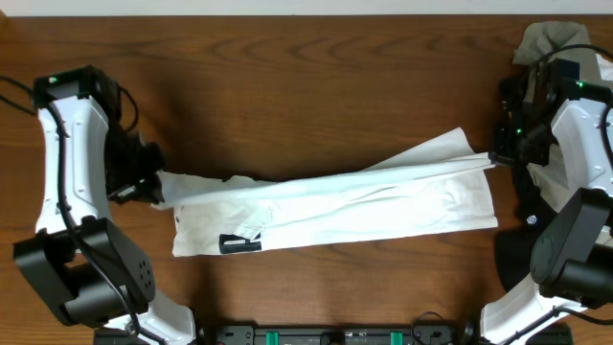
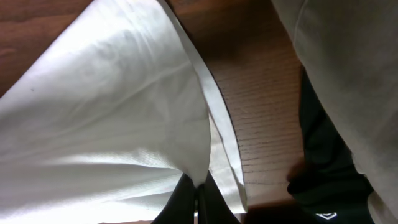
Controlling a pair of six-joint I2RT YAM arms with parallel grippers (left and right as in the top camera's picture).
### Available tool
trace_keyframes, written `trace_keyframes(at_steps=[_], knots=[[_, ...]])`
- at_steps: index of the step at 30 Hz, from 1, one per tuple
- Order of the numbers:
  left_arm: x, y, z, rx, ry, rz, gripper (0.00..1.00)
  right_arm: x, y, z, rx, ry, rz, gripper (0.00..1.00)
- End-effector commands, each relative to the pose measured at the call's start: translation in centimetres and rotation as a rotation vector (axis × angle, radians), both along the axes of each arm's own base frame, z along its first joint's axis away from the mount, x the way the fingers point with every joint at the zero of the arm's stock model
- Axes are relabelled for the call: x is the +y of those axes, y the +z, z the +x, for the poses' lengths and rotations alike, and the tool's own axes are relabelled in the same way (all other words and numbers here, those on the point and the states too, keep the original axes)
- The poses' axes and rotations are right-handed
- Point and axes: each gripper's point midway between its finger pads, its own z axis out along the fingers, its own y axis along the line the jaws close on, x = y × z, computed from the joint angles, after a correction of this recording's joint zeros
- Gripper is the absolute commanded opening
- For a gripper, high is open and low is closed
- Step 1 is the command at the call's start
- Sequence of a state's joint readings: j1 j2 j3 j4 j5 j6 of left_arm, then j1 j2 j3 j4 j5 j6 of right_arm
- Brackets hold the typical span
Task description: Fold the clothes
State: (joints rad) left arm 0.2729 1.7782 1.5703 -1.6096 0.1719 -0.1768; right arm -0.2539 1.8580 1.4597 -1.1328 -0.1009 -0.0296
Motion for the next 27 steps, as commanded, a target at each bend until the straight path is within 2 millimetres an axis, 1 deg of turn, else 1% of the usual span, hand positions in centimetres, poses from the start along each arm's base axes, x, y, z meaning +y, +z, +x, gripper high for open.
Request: trace_keyframes(at_steps=[1, 7, 13, 18, 25, 27], knots=[[-0.3, -1.2, -1.4, 0.064, -0.003, 0.011, 0.06, -0.8, 0.4, 0.1, -0.008, -0.023, -0.028, 0.01], [-1.1, -3.9, -1.6, 0.075, -0.011, 0.021, 0.06, -0.7, 0.4, 0.0, -0.005, -0.022, -0.027, 0.01], [-0.8, -5.8, -1.8, 0.078, 0.020, 0.055, 0.06, -0.7, 0.4, -0.2, 0.005, -0.022, -0.025, 0.01], [0.6, -6.2, -2.1, 0.096, 0.042, 0.151, 0.06, -0.5, -0.1, -1.0, 0.034, -0.021, -0.019, 0.01], [0.8, -6.4, -1.7, 0.081, 0.042, 0.161, 0.06, -1.0, -1.8, -2.7, 0.095, -0.022, -0.056, 0.01], [0.8, -6.4, -1.8, 0.082, 0.042, 0.161, 0.06, -0.9, -2.1, -2.9, 0.098, -0.022, -0.055, 0.04]])
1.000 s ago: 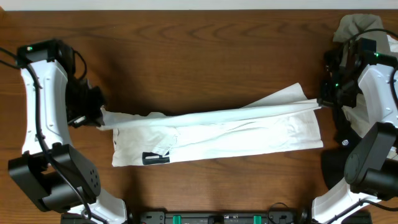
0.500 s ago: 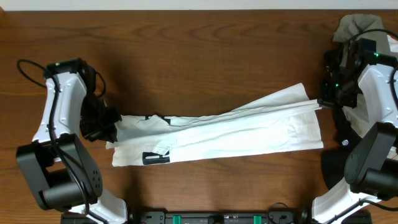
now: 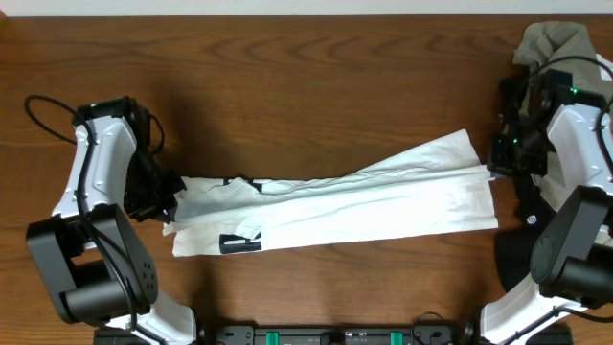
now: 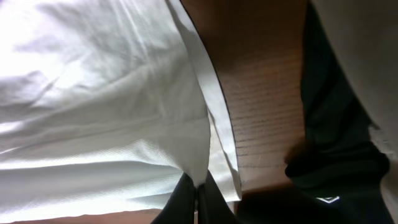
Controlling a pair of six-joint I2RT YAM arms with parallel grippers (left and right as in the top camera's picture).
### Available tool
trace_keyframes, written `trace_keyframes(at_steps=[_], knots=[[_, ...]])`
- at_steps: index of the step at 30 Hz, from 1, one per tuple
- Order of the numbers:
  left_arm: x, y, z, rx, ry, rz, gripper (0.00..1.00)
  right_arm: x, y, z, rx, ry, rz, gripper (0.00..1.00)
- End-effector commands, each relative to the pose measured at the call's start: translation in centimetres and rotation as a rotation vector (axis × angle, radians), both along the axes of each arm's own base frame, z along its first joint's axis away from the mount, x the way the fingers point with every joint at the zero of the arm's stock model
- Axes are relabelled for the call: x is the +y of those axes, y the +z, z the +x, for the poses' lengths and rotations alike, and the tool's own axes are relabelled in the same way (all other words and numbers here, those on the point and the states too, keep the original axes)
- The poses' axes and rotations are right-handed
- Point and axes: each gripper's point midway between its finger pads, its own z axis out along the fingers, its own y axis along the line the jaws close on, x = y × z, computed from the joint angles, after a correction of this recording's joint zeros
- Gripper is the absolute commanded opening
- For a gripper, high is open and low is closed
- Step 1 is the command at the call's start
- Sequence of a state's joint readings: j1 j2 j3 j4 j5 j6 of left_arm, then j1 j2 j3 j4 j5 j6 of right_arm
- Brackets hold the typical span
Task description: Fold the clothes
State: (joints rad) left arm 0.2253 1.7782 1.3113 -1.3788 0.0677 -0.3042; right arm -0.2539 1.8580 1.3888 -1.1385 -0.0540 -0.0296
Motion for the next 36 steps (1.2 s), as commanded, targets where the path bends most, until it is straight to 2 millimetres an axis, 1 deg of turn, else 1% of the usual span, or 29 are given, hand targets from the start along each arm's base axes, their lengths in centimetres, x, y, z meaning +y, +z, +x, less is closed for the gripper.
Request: trace_keyframes(at_steps=[1, 3, 5, 6, 8, 11, 13, 17, 20, 22, 25, 27, 30, 33, 36], knots=[[0.5, 0.0, -0.3, 0.014, 0.004, 0.033, 0.06, -0.7, -0.3, -0.5, 0.012, -0.020, -0.030, 0.08], [0.5, 0.0, -0.4, 0.018, 0.004, 0.032, 0.06, -0.7, -0.4, -0.5, 0.011, -0.021, -0.030, 0.11], [0.4, 0.0, -0.6, 0.025, 0.003, 0.030, 0.07, -0.7, -0.4, -0.4, 0.007, -0.020, -0.031, 0.18], [0.4, 0.1, -0.7, 0.029, 0.003, 0.029, 0.10, -0.7, -0.4, -0.4, 0.005, -0.020, -0.032, 0.19], [0.4, 0.0, -0.8, 0.033, 0.003, 0.028, 0.24, -0.7, -0.4, -0.4, 0.005, -0.020, -0.032, 0.19], [0.4, 0.0, -0.8, 0.033, 0.003, 0.028, 0.36, -0.7, -0.4, -0.4, 0.005, -0.020, -0.031, 0.19], [0.4, 0.0, -0.8, 0.033, 0.003, 0.028, 0.40, -0.6, -0.4, -0.4, 0.004, -0.020, -0.027, 0.18], [0.4, 0.0, -0.8, 0.033, 0.003, 0.028, 0.41, -0.6, -0.4, -0.3, 0.003, -0.020, -0.026, 0.16], [0.4, 0.0, -0.7, 0.031, 0.003, 0.028, 0.41, -0.1, -0.3, -0.1, -0.009, -0.020, 0.005, 0.11], [0.4, -0.1, -0.5, 0.021, 0.000, 0.029, 0.40, 0.6, -0.3, 0.1, -0.022, 0.001, 0.045, 0.08], [0.1, 0.1, 0.2, -0.025, -0.005, 0.009, 0.39, 2.7, 0.1, 0.7, -0.066, 0.072, 0.168, 0.06], [-1.1, 0.4, 1.3, -0.103, -0.033, -0.063, 0.39, 4.8, 0.6, 1.1, -0.107, 0.144, 0.275, 0.04], [-2.9, 1.5, 3.3, -0.243, -0.099, -0.143, 0.38, 7.1, 1.3, 1.5, -0.151, 0.224, 0.373, 0.03], [-3.9, 2.3, 5.2, -0.357, -0.183, -0.138, 0.35, 8.1, 1.3, 1.4, -0.145, 0.267, 0.372, 0.03], [-5.1, 2.3, 6.5, -0.409, -0.256, -0.138, 0.35, 8.7, 0.9, 1.4, -0.127, 0.308, 0.327, 0.04]])
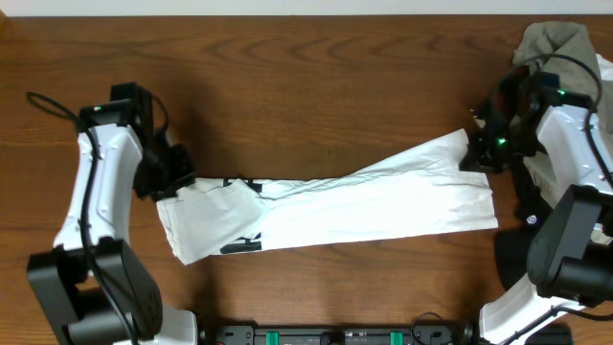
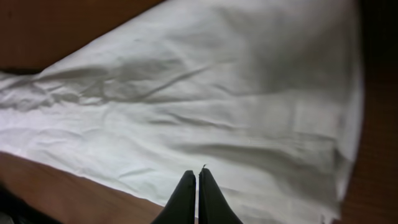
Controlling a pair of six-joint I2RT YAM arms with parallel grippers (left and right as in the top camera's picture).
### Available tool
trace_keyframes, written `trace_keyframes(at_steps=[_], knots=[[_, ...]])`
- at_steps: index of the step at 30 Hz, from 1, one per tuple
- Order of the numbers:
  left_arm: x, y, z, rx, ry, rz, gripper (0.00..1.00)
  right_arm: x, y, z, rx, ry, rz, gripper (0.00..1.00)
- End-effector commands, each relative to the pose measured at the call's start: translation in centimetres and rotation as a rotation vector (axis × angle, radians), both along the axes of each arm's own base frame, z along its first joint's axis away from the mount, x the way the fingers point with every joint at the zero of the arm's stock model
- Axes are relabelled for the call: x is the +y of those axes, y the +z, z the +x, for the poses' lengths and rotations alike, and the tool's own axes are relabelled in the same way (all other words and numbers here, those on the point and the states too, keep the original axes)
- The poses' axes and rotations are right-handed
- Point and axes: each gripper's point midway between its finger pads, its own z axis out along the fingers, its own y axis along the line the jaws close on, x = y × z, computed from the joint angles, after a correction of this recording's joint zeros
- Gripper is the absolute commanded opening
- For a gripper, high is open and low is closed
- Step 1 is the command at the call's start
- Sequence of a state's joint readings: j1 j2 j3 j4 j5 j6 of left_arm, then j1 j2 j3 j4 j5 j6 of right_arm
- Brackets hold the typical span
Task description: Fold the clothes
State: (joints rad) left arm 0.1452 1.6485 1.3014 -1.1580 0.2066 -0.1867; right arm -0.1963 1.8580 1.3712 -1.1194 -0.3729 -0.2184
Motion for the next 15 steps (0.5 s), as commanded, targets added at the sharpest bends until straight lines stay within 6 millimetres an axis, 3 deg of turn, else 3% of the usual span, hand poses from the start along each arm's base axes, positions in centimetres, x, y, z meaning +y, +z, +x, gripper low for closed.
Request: trace_keyframes(at_steps=[1, 6, 15], knots=[[-1.9, 0.0, 0.7, -0.042, -0.103, -0.031, 0.35, 1.7, 0.1, 0.0, -0.023, 0.078, 0.005, 0.04], [-3.6, -1.8, 0.1, -0.030, -0.156, -0.034, 0.35, 1.8, -1.3, 0.0, -0.012, 0.069, -0.061, 0.05], [-4.3, -6.6, -3.6, 0.070, -0.139, -0.043, 0.35, 2.0, -5.2, -2.3, 0.046, 0.001, -0.060, 0.06]])
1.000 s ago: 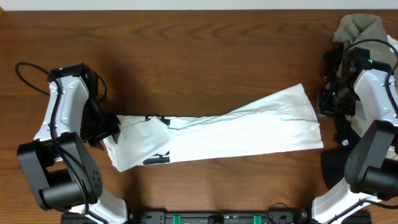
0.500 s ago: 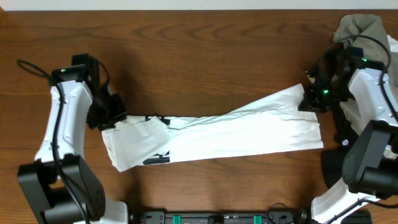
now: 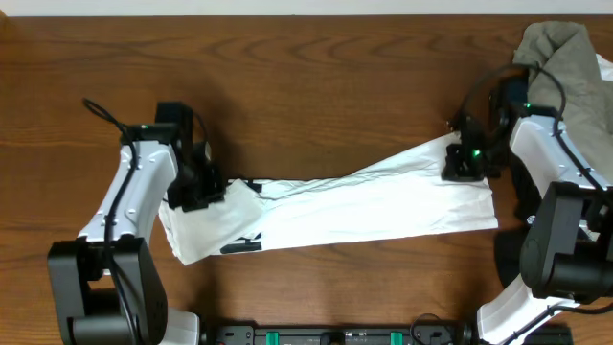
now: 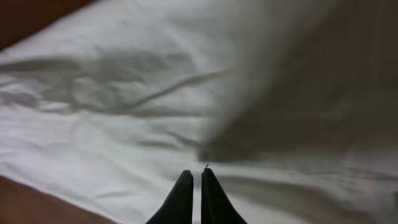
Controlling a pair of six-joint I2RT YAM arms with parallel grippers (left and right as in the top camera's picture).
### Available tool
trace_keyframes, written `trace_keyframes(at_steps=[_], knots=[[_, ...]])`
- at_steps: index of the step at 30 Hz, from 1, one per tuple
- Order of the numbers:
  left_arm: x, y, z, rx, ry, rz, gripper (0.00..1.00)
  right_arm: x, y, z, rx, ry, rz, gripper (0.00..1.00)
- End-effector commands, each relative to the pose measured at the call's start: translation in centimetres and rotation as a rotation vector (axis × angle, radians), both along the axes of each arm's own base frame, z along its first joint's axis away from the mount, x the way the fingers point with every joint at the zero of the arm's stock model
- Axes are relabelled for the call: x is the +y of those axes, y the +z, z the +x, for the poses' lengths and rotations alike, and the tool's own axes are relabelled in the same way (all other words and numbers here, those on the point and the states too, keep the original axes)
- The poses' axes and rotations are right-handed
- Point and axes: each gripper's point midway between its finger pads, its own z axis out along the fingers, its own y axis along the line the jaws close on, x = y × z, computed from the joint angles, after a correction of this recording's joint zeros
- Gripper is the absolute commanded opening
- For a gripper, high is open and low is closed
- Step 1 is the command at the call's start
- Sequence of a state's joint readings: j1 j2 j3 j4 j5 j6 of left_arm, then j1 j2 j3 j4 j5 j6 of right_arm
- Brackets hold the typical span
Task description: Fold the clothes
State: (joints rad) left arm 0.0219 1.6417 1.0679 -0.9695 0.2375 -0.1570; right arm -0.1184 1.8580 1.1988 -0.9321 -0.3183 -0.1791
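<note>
A long white garment [image 3: 364,206] lies stretched left to right across the brown table [image 3: 306,86], with a black label [image 3: 239,245] near its left end. My left gripper [image 3: 199,189] sits at the garment's left end, where the cloth bunches and doubles over beneath it; its jaws are hidden by the wrist. My right gripper [image 3: 458,163] is over the upper right corner of the garment. In the right wrist view the gripper [image 4: 197,177] has its fingers nearly together with a sliver of white cloth between them, above rumpled white fabric [image 4: 112,112].
A heap of grey clothing [image 3: 560,48] lies at the far right corner of the table. A dark item [image 3: 525,196] sits under the right arm, beside the garment's right end. Bare wood stretches behind the garment.
Both grippers have moved inward. The left one has gone further right with the left end of the garment, and the right one further left, taking the upper right corner with it.
The garment lay pulled out long, each gripper shut on one end at the table's sides. By the following moments the left end had crept right and doubled over, and the right gripper had moved in off the table's edge. Now both ends are drawn inward.
</note>
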Motion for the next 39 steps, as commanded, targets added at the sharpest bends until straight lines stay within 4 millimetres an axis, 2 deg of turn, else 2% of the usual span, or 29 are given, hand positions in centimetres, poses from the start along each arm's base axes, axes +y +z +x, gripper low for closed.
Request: trace_keyframes(at_steps=[1, 4, 8, 15, 17, 20, 25, 33, 39], knots=[[-0.2, -1.7, -1.6, 0.045, 0.018, -0.005, 0.35, 0.2, -1.3, -1.5, 0.048, -0.056, -0.005, 0.06], [-0.2, -3.0, -2.1, 0.047, 0.030, -0.004, 0.35, 0.3, -2.6, -2.8, 0.079, -0.081, -0.004, 0.06], [0.1, -4.3, -1.7, 0.000, 0.029, 0.011, 0.36, 0.6, -4.1, -5.0, 0.133, -0.088, 0.000, 0.05], [3.0, -4.6, 1.7, -0.142, 0.033, 0.178, 0.37, 0.5, -5.7, -8.3, 0.240, -0.165, -0.026, 0.04], [3.2, -4.5, 2.7, -0.182, 0.039, 0.186, 0.43, 0.6, -6.0, -9.0, 0.263, -0.183, -0.027, 0.04], [3.6, -4.3, 3.8, -0.228, 0.056, 0.188, 0.44, 1.1, -6.1, -9.7, 0.284, -0.182, -0.021, 0.02], [4.6, -4.2, 4.5, -0.255, 0.088, 0.192, 0.46, 2.1, -6.2, -9.9, 0.292, -0.160, -0.024, 0.02], [7.6, -4.1, 4.4, -0.255, 0.186, 0.205, 0.47, 5.0, -6.3, -9.4, 0.262, -0.103, -0.027, 0.02], [9.4, -3.9, 4.9, -0.287, 0.258, 0.176, 0.46, 5.7, -6.5, -8.7, 0.229, -0.097, -0.039, 0.03]])
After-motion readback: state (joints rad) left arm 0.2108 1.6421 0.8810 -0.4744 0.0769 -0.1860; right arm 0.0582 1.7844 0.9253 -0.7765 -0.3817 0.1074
